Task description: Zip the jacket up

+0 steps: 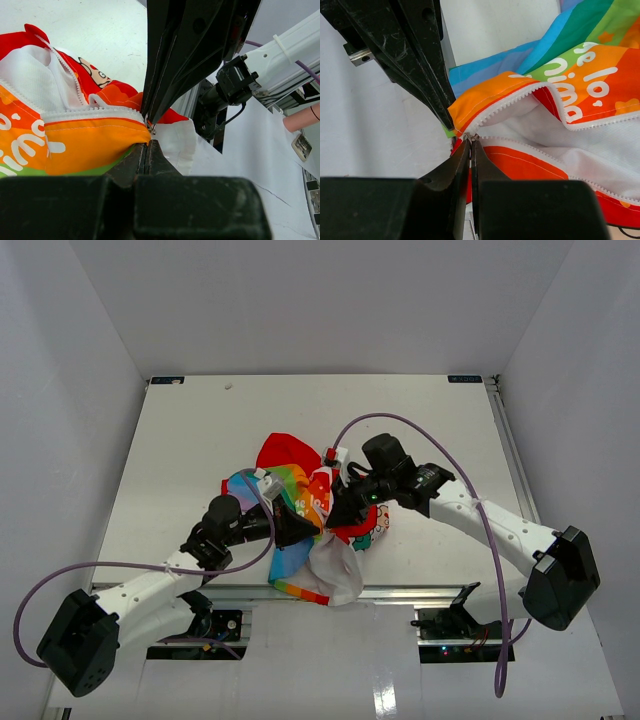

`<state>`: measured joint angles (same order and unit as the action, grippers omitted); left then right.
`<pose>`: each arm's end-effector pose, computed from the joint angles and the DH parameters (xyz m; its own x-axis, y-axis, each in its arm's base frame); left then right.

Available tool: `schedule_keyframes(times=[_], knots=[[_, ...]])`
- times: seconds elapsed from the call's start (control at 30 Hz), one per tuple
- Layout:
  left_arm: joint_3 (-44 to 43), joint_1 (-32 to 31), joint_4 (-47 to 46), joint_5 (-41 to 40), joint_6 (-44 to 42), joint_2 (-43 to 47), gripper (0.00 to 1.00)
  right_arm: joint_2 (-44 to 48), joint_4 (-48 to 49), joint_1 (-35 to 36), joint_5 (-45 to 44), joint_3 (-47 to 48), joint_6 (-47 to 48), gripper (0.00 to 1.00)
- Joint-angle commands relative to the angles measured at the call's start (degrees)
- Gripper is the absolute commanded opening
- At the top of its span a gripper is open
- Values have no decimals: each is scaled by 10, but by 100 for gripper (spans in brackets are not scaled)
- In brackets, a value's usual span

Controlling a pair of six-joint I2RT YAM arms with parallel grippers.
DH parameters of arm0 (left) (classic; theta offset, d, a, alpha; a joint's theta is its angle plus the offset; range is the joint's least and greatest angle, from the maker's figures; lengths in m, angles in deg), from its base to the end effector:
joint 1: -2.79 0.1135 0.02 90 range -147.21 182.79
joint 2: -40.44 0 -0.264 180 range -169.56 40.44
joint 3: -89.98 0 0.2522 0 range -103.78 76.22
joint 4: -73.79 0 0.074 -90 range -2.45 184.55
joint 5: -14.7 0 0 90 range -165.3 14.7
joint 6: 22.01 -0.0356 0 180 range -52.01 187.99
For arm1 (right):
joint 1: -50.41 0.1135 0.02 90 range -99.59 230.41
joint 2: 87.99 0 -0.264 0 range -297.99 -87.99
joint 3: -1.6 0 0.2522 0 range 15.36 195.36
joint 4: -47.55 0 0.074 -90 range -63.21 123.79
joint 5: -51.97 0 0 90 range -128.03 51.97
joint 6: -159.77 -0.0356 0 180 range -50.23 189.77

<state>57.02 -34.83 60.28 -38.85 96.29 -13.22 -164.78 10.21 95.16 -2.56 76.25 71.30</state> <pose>0.1465 -0.1396 0.2242 -0.5414 -0.0642 -0.8383 0.7964 0.2804 -0.5358 0.1923 0.2197 0.2956 -0.4276 -0.4545 -0.7814 -0.9032 0.2510 0.3482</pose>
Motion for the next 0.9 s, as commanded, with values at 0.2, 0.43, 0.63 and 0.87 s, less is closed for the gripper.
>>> schedule_keyframes(times=[0.2, 0.43, 0.63, 0.87], knots=[[-6, 0, -1, 12, -8, 0, 0, 40, 66, -2, -71, 18, -11, 8], [-5, 1, -3, 14, -6, 0, 0, 55, 103, -2, -86, 4, -11, 8], [-4, 0, -9, 22, -5, 0, 0, 61, 124, -2, -105, -2, -11, 8], [-4, 0, -21, 37, 1, -4, 0, 43, 131, -2, -99, -8, -21, 8]])
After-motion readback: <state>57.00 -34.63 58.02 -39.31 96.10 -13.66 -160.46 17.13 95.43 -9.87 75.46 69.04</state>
